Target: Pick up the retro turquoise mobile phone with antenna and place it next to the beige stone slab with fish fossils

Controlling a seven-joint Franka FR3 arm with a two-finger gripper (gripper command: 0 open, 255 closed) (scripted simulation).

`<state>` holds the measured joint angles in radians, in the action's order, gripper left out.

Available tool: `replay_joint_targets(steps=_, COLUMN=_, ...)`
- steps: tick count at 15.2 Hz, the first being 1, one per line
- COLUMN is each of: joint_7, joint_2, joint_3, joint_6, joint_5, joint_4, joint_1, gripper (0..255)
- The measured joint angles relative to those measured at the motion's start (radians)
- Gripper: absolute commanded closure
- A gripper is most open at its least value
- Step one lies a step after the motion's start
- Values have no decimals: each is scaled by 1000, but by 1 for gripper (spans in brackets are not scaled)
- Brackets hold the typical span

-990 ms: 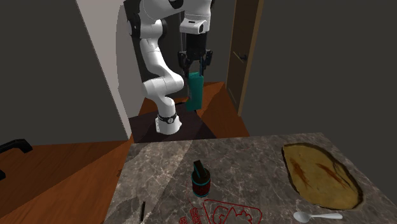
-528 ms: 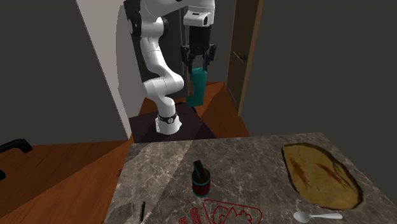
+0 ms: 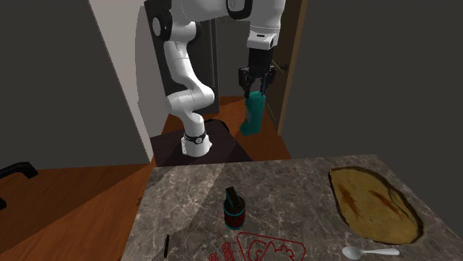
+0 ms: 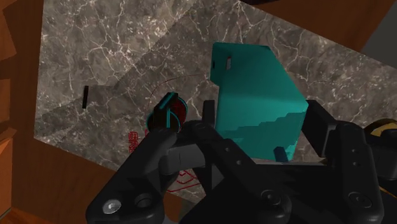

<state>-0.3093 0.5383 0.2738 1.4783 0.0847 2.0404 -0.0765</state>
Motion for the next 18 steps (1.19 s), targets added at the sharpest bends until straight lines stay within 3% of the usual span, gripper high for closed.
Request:
replay_joint_targets(steps=10, joint_7=-188, joint_2=-292, joint_3=163, joint_6=183, joint_5=-27, joint_4=-104, joint_1=-13, gripper=255)
replay_joint_targets(steps=18, joint_7=-358, joint_2=-597, joint_3=258, joint_6=267, joint_5=-153, joint_4=-288, joint_1=-54, gripper=255)
